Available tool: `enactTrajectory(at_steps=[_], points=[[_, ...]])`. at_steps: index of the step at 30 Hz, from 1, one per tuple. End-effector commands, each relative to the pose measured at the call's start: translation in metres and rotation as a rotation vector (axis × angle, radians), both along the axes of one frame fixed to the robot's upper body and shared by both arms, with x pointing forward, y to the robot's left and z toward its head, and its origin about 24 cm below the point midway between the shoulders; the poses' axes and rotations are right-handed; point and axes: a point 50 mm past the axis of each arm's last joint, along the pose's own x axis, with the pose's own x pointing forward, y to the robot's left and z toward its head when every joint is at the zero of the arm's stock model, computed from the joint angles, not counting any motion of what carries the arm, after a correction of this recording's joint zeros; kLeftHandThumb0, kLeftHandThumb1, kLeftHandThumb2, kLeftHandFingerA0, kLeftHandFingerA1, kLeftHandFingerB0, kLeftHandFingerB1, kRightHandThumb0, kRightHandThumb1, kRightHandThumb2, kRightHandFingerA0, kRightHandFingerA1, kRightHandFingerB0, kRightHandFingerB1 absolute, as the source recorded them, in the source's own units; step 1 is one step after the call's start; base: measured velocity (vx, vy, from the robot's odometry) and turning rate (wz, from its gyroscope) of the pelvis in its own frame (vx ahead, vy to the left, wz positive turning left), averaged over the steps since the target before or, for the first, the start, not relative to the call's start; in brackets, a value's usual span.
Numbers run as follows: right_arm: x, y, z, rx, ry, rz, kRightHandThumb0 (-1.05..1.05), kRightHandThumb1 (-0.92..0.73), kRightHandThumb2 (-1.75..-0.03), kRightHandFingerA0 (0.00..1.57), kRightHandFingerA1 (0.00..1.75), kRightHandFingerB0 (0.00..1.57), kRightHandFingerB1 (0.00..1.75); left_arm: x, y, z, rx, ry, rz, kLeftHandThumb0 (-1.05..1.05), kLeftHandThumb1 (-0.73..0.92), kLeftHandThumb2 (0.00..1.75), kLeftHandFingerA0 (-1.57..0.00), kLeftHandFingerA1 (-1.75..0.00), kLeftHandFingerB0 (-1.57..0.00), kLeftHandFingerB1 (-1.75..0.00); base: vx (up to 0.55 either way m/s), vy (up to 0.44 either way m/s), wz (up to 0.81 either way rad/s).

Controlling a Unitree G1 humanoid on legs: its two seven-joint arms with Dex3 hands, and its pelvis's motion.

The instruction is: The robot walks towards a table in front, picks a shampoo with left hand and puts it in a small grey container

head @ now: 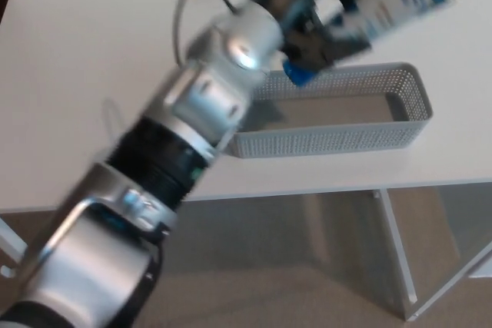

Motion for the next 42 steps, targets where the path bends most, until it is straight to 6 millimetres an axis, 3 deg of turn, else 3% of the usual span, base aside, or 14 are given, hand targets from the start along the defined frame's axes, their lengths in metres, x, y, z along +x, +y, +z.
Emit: enactTrajectory(at_steps=[1, 8, 9, 10, 12, 13, 17, 21, 24, 34, 36, 37, 38, 42], points=[[0.000, 0.000, 0.001, -0.014, 0.003, 0.030, -0.32, -0.63, -0.58, 0.62, 0.46, 0.52, 0.41, -0.003, -0.002, -0.018, 0.098, -0.001, 0.001, -0.14, 0.70, 0.73, -0.91, -1.25, -0.72, -1.24, 0.00, 0.000, 0.00], [0.008, 0.000, 0.002, -0.017, -0.004, 0.052, -0.32, -0.61, -0.58, 0.62, 0.46, 0.52, 0.41, -0.005, 0.014, -0.034, 0.089, 0.030, 0.031, -0.14, 0.73, 0.72, -0.86, -1.61, -0.70, -1.33, 0.00, 0.000, 0.00], [0.008, 0.000, 0.002, -0.013, -0.006, 0.048, -0.31, -0.62, -0.58, 0.61, 0.47, 0.52, 0.41, -0.004, 0.017, -0.034, 0.096, 0.025, 0.036, -0.16, 0.75, 0.70, -0.73, -1.52, -0.72, -1.18, 0.00, 0.000, 0.00], [0.008, 0.000, 0.002, -0.011, -0.006, 0.047, -0.31, -0.62, -0.58, 0.61, 0.47, 0.52, 0.41, -0.004, 0.018, -0.035, 0.099, 0.023, 0.038, -0.16, 0.75, 0.70, -0.73, -1.52, -0.72, -1.18, 0.00, 0.000, 0.00], [0.008, 0.000, 0.003, -0.007, -0.012, 0.045, -0.32, -0.61, -0.58, 0.62, 0.47, 0.52, 0.42, -0.001, 0.025, -0.033, 0.121, 0.013, 0.063, -0.20, 0.78, 0.65, -0.85, -1.40, -0.69, -0.63, 0.00, 0.000, 0.00], [0.009, 0.000, 0.003, -0.007, -0.013, 0.044, -0.32, -0.61, -0.58, 0.62, 0.47, 0.52, 0.42, 0.000, 0.027, -0.033, 0.124, 0.012, 0.067, -0.20, 0.78, 0.65, -0.85, -1.40, -0.69, -0.63, 0.00, 0.000, 0.00], [0.011, 0.000, 0.004, -0.010, -0.018, 0.046, -0.31, -0.62, -0.58, 0.62, 0.46, 0.53, 0.41, 0.010, 0.040, -0.022, 0.124, 0.001, 0.108, -0.17, 0.78, 0.63, -0.92, -1.38, -0.67, -0.96, 0.00, 0.000, 0.00], [0.013, -0.001, 0.004, -0.019, -0.016, 0.059, -0.32, -0.62, -0.58, 0.61, 0.45, 0.53, 0.41, 0.017, 0.049, -0.010, 0.101, -0.037, 0.143, -0.16, 0.77, 0.64, -0.93, -1.45, -0.70, -0.94, 0.00, 0.000, 0.00], [0.014, 0.001, 0.004, -0.018, -0.020, 0.047, -0.30, -0.63, -0.58, 0.60, 0.46, 0.55, 0.42, 0.022, 0.055, -0.002, 0.100, -0.073, 0.162, -0.17, 0.70, 0.70, -0.81, -1.42, -0.72, -1.24, 0.00, 0.000, 0.00], [0.012, 0.001, 0.003, -0.004, -0.012, 0.045, -0.30, -0.63, -0.58, 0.59, 0.45, 0.53, 0.42, 0.016, 0.049, -0.003, 0.348, -0.416, 0.058, -0.11, 0.73, 0.61, -0.73, -1.64, -0.63, -1.40, 0.00, 0.000, 0.00], [0.013, 0.002, 0.003, -0.007, -0.017, 0.052, -0.31, -0.62, -0.58, 0.61, 0.46, 0.53, 0.42, 0.010, 0.046, -0.013, 0.457, -0.574, 0.001, -0.22, 0.70, 0.62, -0.78, -1.65, -0.75, -0.94, 0.00, 0.000, 0.00], [0.013, 0.002, 0.003, -0.006, -0.018, 0.056, -0.31, -0.62, -0.58, 0.61, 0.46, 0.53, 0.42, 0.009, 0.046, -0.016, 0.487, -0.610, -0.013, -0.22, 0.70, 0.62, -0.78, -1.65, -0.75, -0.94, 0.00, 0.000, 0.00], [0.013, 0.002, 0.003, -0.002, -0.021, 0.056, -0.31, -0.62, -0.58, 0.61, 0.46, 0.53, 0.42, 0.008, 0.045, -0.018, 0.504, -0.615, -0.016, -0.28, 0.70, 0.60, -0.82, -1.58, -0.78, -0.60, 0.00, 0.000, 0.00], [0.015, 0.001, 0.004, -0.010, -0.022, 0.060, -0.31, -0.63, -0.58, 0.60, 0.45, 0.54, 0.42, 0.007, 0.040, -0.025, 0.572, -0.626, -0.021, -0.39, 0.80, 0.64, -0.82, -1.27, -0.67, -0.65, 0.00, 0.000, 0.00]])
